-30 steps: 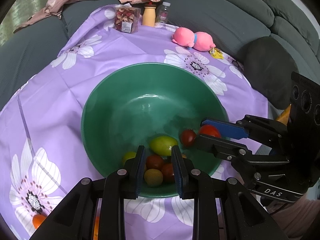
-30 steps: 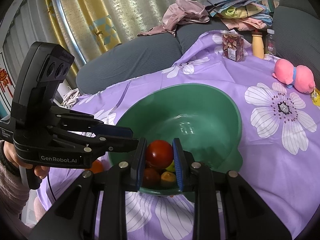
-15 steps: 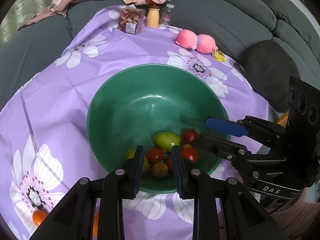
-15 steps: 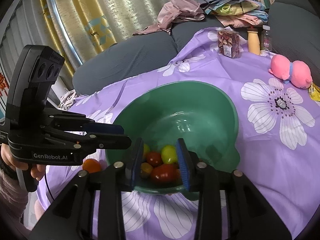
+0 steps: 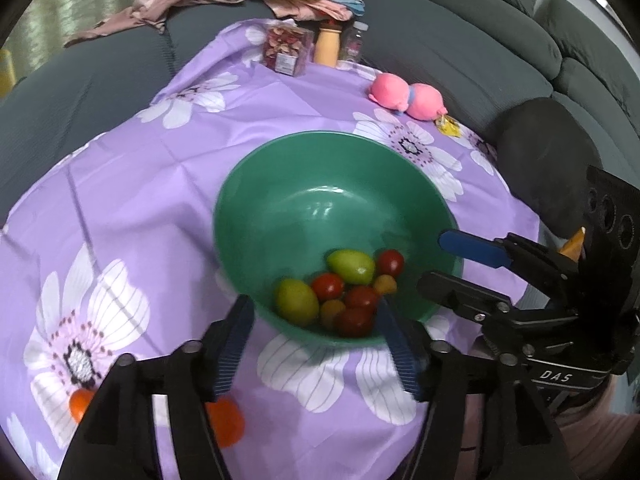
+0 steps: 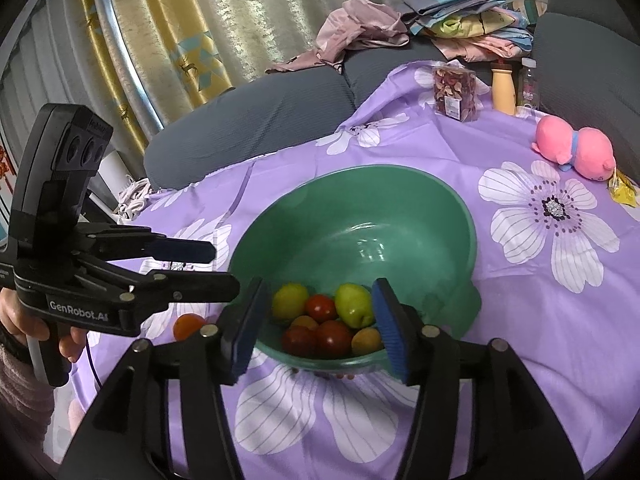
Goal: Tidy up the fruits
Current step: 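Raise both grippers and move back toward the two oranges on the cloth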
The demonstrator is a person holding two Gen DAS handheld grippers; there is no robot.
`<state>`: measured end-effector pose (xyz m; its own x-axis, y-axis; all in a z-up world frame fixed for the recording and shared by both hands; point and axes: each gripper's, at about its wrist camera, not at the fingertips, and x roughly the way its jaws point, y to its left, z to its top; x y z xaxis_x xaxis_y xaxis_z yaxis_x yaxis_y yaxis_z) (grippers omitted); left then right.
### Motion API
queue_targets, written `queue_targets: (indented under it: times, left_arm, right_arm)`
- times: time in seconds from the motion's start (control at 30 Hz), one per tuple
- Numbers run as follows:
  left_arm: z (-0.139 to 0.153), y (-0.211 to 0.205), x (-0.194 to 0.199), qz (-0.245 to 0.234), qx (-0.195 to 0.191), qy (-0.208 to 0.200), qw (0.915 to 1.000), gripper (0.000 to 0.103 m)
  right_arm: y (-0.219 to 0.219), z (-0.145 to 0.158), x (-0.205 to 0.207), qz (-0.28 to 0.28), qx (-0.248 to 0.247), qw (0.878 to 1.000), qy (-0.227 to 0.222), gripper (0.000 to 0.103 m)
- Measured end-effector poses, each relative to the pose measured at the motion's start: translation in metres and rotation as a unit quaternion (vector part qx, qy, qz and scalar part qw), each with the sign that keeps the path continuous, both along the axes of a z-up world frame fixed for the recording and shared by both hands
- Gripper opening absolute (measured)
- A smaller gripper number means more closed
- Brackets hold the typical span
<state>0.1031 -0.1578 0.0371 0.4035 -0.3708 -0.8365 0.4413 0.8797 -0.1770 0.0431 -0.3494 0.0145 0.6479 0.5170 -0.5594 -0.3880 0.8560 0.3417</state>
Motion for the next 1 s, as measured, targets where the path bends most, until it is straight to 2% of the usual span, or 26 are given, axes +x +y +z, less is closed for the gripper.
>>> queue_targets:
  times: [0.07,0.33,0.43,1.0]
  left_arm:
    - [0.0,0.007,-0.004,0.012,0.0,0.0,0.9999,0.082]
    - [-0.012,0.049,-0.025,0.069,-0.003,0.015,0.9975,0.087]
    - [-0.016,0.063,-0.035,0.088,-0.001,0.018,0.996,0.097]
    - [-0.025,0.121,-0.077,0.142,-0.029,0.02,0.9892,0.097]
  right_arm:
    - [0.003,0.002,-0.004,0.003,-0.003,1.0,-0.001,0.06]
    - [0.019,0.011,-0.021,0.021,-0.012,1.0,-0.008,0.07]
    - [0.028,0.012,-0.027,0.028,-0.017,0.999,-0.008,0.075]
    - [0.088,0.025,-0.052,0.094,-0.061,0.994,-0.011,0.078]
